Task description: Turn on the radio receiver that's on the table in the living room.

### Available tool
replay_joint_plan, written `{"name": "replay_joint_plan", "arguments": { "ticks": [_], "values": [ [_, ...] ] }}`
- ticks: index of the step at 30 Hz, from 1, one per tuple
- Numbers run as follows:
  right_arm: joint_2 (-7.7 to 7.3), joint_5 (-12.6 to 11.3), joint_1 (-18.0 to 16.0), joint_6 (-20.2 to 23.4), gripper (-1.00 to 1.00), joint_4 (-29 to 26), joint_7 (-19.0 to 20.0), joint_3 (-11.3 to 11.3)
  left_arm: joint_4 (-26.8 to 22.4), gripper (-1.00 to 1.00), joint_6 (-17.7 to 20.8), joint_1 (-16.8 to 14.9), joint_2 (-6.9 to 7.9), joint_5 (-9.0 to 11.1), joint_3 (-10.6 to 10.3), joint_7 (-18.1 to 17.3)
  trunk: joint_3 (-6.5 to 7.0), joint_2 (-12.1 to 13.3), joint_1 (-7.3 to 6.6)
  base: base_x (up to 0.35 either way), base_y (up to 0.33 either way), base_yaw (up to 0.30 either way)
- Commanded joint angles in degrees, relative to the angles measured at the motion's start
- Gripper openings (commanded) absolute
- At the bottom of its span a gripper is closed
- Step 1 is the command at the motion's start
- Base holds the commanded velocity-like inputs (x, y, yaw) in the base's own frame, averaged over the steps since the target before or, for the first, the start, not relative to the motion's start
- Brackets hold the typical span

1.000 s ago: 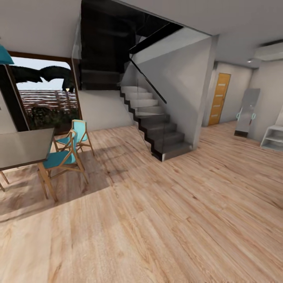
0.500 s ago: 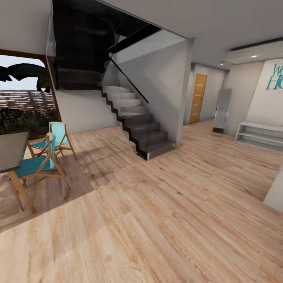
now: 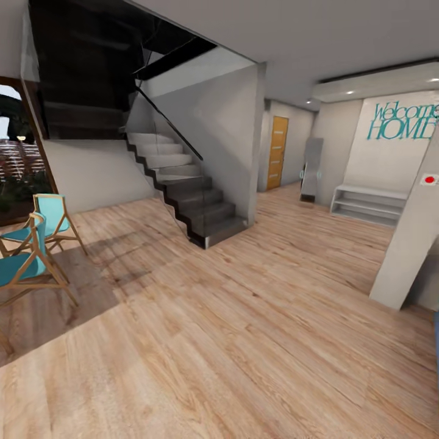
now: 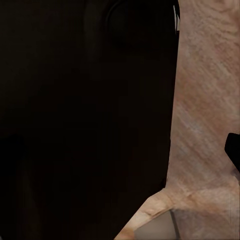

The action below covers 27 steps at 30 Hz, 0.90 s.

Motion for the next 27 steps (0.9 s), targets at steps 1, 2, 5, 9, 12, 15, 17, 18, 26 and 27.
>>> {"name": "replay_joint_plan", "arguments": {
  "ticks": [1,2,5,9,12,15,17,18,26,27],
  "values": [
    [0.0,0.0,0.0,0.0,1.0,0.0,0.0,0.0,0.0,1.0,0.0,0.0,0.0,0.0,0.0,0.0,0.0,0.0,0.0,0.0,0.0,-0.282],
    [0.0,0.0,0.0,0.0,1.0,0.0,0.0,0.0,0.0,1.0,0.0,-0.01,0.0,0.0,0.0,-0.02,0.0,0.0,0.0,0.0,0.0,-0.282],
    [0.0,0.0,0.0,0.0,1.0,0.0,0.0,0.0,0.0,1.0,0.0,-0.01,0.0,0.0,0.0,-0.03,0.0,0.0,0.0,0.0,0.0,-0.282],
    [0.0,-0.06,0.0,0.0,1.0,0.0,0.0,-0.01,0.0,1.0,0.0,0.0,0.0,0.0,0.0,-0.05,0.0,0.0,0.0,0.0,0.0,-0.282],
    [0.0,-0.08,0.0,0.0,1.0,0.0,0.0,0.0,0.0,1.0,0.0,0.0,0.0,0.0,0.0,-0.04,0.0,0.0,0.0,0.0,0.0,-0.284],
    [0.0,-0.09,0.0,0.0,1.0,0.0,0.0,0.0,-0.04,1.0,0.0,0.0,0.0,0.0,0.0,-0.03,0.02,0.0,0.0,0.0,0.0,-0.286],
    [0.0,-0.09,0.0,0.0,1.0,0.0,0.0,0.0,-0.07,1.0,0.0,0.0,0.0,0.0,0.0,-0.01,0.06,0.0,0.0,0.0,0.0,-0.286],
    [0.0,-0.09,0.0,0.0,1.0,0.0,0.0,0.0,-0.07,1.0,0.0,0.0,-0.02,0.0,0.0,-0.02,0.09,0.0,0.0,0.0,0.0,-0.286],
    [0.0,-0.06,0.0,0.0,1.0,0.0,0.0,0.0,-0.73,1.0,0.0,0.0,-0.01,0.0,0.07,-0.01,0.33,0.0,0.0,0.0,0.0,-0.286],
    [0.0,-0.06,0.0,0.0,1.0,0.0,0.0,0.0,-0.82,1.0,0.0,0.0,-0.01,0.0,0.08,-0.01,0.36,0.0,0.0,0.0,0.0,-0.286]
  ]
}}
